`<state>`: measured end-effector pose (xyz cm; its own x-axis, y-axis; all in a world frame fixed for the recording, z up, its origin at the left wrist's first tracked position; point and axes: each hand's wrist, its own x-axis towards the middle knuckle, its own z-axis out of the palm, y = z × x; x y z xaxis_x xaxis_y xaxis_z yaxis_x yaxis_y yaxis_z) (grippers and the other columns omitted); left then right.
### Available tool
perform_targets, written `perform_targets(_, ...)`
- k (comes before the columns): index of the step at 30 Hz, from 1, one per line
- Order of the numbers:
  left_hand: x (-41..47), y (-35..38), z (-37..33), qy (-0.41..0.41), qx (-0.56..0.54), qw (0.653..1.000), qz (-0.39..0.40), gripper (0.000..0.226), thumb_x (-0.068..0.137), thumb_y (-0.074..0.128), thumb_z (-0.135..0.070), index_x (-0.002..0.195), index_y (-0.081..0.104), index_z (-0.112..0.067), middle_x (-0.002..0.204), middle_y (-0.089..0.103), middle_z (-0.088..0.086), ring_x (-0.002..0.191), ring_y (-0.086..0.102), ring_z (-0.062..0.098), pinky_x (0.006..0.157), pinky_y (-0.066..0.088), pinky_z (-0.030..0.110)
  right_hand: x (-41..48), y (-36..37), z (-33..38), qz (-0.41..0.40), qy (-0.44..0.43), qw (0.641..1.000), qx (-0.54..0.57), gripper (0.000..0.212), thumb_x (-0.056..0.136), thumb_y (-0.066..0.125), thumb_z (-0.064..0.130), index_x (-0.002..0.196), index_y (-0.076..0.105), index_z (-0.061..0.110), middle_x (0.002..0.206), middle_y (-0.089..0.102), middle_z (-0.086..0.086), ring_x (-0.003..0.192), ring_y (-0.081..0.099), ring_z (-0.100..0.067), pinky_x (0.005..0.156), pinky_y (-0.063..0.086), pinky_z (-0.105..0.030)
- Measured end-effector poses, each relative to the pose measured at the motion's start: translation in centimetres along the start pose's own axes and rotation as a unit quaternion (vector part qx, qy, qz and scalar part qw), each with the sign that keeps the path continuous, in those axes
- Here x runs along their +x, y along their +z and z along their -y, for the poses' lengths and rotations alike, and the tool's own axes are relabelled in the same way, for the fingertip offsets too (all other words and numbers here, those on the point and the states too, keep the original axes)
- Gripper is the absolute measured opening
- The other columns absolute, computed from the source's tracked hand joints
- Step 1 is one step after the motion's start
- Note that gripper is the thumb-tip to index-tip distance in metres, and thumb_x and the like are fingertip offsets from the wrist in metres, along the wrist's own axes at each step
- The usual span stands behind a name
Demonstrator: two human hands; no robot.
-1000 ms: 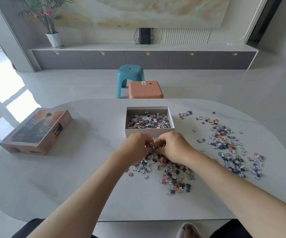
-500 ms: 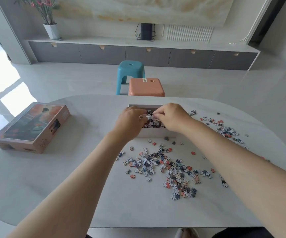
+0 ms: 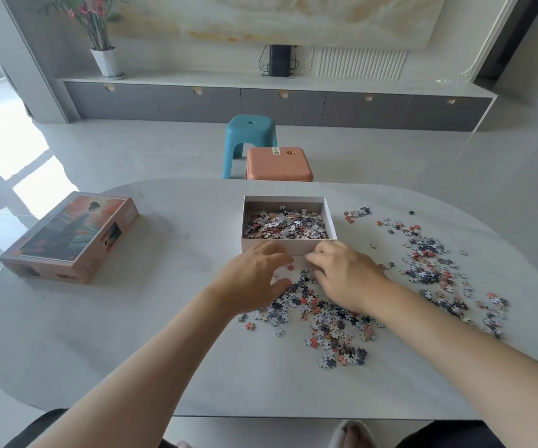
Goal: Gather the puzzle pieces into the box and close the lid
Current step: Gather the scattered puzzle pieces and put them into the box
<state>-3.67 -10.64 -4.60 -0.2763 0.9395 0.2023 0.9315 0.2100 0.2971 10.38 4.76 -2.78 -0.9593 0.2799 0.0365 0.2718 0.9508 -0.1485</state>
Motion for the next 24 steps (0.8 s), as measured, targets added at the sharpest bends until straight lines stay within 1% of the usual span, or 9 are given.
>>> perform_targets(2,-0.1,0.6,-0.5,0.001,0.023,0.999,0.023,0.050,0.089,0.053,-0.049,0.131,0.054,-0.022,0.132,0.051,-0.007,0.124,0.042,0.013,0.103,0.042,0.036,-0.4,1.2,0.2,0.011,-0.001,0.999,-0.038,0.041,0.094,0.043,0.008,0.133,0.052,0.016,0.125,0.046,-0.001,0.116,0.042,-0.021,0.097,0.045,-0.040)
perform_targets(5,-0.3,0.3,-1.5,0.005,-0.019,0.999,0.037,0.043,0.090,0.054,-0.042,0.129,0.057,-0.024,0.126,0.055,-0.006,0.118,0.043,0.010,0.104,0.037,0.028,-1.0,1.2,0.5,0.033,-0.012,0.999,0.015,0.043,0.096,0.041,0.004,0.135,0.055,0.017,0.125,0.046,0.001,0.118,0.040,-0.019,0.102,0.040,-0.040)
perform_targets(8,-1.2,-1.2,-2.2,0.004,-0.066,0.996,0.056,0.038,0.090,0.058,-0.039,0.125,0.061,-0.027,0.119,0.059,-0.008,0.110,0.050,0.008,0.100,0.041,0.028,-2.0,-0.6,0.7,0.060,0.011,0.988,0.144,0.041,0.100,0.040,0.009,0.136,0.057,0.019,0.125,0.053,0.004,0.118,0.047,-0.015,0.106,0.038,-0.034)
perform_targets(10,-2.2,-2.1,-2.0,-0.012,-0.020,0.998,0.058,0.047,0.088,0.057,-0.048,0.131,0.055,-0.029,0.128,0.053,-0.008,0.116,0.047,0.010,0.100,0.042,0.035,-2.9,-2.0,0.7,0.061,0.032,0.987,0.143,0.041,0.101,0.042,0.022,0.142,0.049,0.023,0.137,0.049,0.003,0.127,0.046,-0.016,0.108,0.036,-0.031)
perform_targets(12,-3.3,-2.6,-1.4,-0.071,0.067,0.991,0.093,0.067,0.083,0.052,-0.064,0.141,0.040,-0.034,0.139,0.041,-0.007,0.125,0.037,0.014,0.100,0.043,0.040,-3.9,-3.2,0.7,0.108,0.069,0.989,0.071,0.062,0.092,0.053,0.047,0.149,0.036,0.027,0.145,0.037,0.000,0.134,0.038,-0.020,0.109,0.036,-0.038)
perform_targets(14,-4.4,-2.8,-1.0,-0.153,0.112,0.971,0.148,0.087,0.072,0.050,-0.079,0.144,0.029,-0.036,0.139,0.032,-0.005,0.128,0.030,0.017,0.097,0.044,0.043,-4.7,-3.7,0.9,0.193,0.130,0.973,0.014,0.102,0.070,0.066,0.070,0.152,0.024,0.027,0.147,0.028,-0.004,0.136,0.033,-0.025,0.107,0.039,-0.043)
perform_targets(16,-5.0,-2.7,-1.0,-0.200,0.112,0.958,0.173,0.095,0.065,0.053,-0.082,0.143,0.028,-0.034,0.133,0.031,-0.002,0.125,0.029,0.019,0.094,0.046,0.043,-5.2,-3.5,1.2,0.248,0.159,0.956,0.006,0.124,0.053,0.077,0.074,0.151,0.020,0.024,0.144,0.024,-0.007,0.135,0.032,-0.027,0.107,0.041,-0.045)
perform_targets(18,-4.9,-2.3,-1.2,-0.205,0.087,0.962,0.160,0.087,0.070,0.060,-0.073,0.139,0.033,-0.029,0.127,0.033,0.000,0.121,0.031,0.021,0.094,0.046,0.043,-5.2,-3.0,1.4,0.242,0.165,0.955,0.035,0.122,0.053,0.082,0.067,0.150,0.023,0.023,0.142,0.025,-0.007,0.130,0.039,-0.027,0.104,0.044,-0.042)
perform_targets(24,-3.3,-1.0,-1.9,-0.180,-0.031,0.976,0.120,0.052,0.086,0.066,-0.036,0.132,0.049,-0.019,0.120,0.042,0.003,0.111,0.044,0.020,0.096,0.047,0.038,-3.1,-1.9,1.8,0.132,0.160,0.970,0.126,0.078,0.076,0.080,0.043,0.143,0.046,0.023,0.141,0.041,-0.006,0.124,0.050,-0.024,0.104,0.040,-0.031)
